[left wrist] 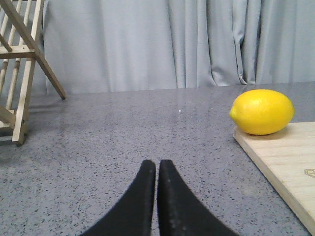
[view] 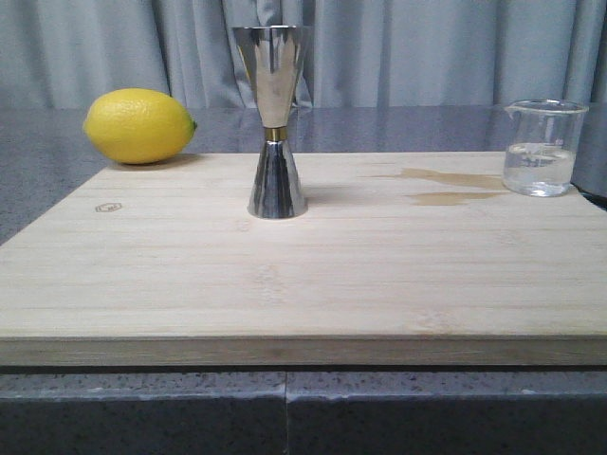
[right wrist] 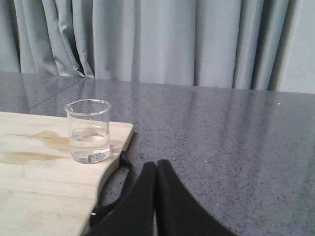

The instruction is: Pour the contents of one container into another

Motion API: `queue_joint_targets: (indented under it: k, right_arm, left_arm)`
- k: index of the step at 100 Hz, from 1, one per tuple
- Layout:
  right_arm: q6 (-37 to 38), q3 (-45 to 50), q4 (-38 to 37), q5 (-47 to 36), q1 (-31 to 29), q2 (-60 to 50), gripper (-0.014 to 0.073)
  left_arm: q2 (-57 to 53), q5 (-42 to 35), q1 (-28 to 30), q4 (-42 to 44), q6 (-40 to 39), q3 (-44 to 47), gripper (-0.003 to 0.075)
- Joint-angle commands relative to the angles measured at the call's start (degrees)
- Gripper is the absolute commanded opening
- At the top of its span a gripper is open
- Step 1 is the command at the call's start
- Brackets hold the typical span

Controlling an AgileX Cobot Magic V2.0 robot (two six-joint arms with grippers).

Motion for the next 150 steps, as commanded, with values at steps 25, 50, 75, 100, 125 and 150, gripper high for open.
queue_joint_targets:
  k: [25, 50, 75, 100, 125, 150]
  right_arm:
    - [-0.1, 0.7, 0.1, -4.3, -0.3, -1.1, -0.0062]
    - [-0.1, 0.7, 0.1, -4.3, -0.3, -1.1, -0.0062]
    - [-0.1, 0.7, 0.1, -4.3, -0.3, -1.1, -0.0062]
    - [-0.1, 0.7, 0.1, -4.3, -0.3, -1.1, -0.0062]
    - [-0.1, 0.7, 0.3, -5.1, -0.3, -1.1, -0.0062]
    - [-0.1, -0.7, 4.8, -5.7, -0.3, -1.1, -0.0062]
  left_arm:
    - [-1.2, -4.2, 0.2, -0.6, -0.1, 1.6, -0.0019]
    - [-1.2, -4.2, 0.2, -0.6, -0.1, 1.6, -0.0019]
    - [-1.2, -4.2, 0.2, -0.6, -0.1, 1.6, -0.0019]
    - [-1.2, -4.5, 0.2, -0.6, -0.1, 1.6, -0.0019]
    - [-1.2, -4.7, 0.2, -1.1, -0.3, 1.6, -0.0019]
    - [-1.2, -11.7, 0.2, -9.7, -0.7, 1.0, -0.0019]
